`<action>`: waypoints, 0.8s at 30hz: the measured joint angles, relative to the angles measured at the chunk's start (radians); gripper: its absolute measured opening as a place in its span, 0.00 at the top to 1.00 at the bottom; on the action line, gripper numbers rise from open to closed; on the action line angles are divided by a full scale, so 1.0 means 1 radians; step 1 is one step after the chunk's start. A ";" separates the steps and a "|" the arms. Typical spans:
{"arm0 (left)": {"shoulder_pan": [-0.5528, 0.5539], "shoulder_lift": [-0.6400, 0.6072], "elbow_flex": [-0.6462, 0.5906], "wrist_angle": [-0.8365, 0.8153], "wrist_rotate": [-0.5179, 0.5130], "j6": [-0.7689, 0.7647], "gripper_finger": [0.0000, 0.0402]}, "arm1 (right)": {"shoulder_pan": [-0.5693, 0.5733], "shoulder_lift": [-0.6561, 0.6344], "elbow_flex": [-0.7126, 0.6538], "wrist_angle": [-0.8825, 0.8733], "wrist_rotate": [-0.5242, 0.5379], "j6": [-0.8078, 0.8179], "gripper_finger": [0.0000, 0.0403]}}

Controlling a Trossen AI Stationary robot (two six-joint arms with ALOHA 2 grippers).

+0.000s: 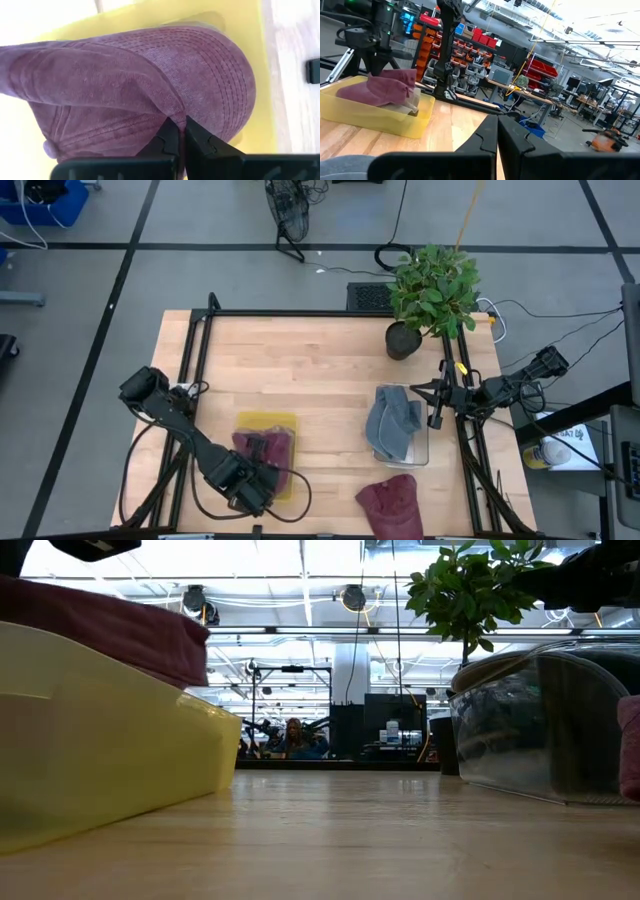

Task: Pick & Place hat
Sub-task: Put the top red cap into the yellow bin

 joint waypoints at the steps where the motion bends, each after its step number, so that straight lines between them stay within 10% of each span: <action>1: 0.000 0.000 0.000 0.006 0.000 0.013 0.99 | 0.000 0.000 0.000 0.000 0.000 0.000 1.00; 15: 0.021 -0.007 -0.188 0.152 0.059 -0.059 0.96 | 0.000 0.000 0.000 -0.001 0.000 0.000 1.00; 24: 0.024 -0.028 -0.072 0.074 0.062 -0.082 0.95 | 0.000 0.000 0.000 0.001 0.000 0.000 1.00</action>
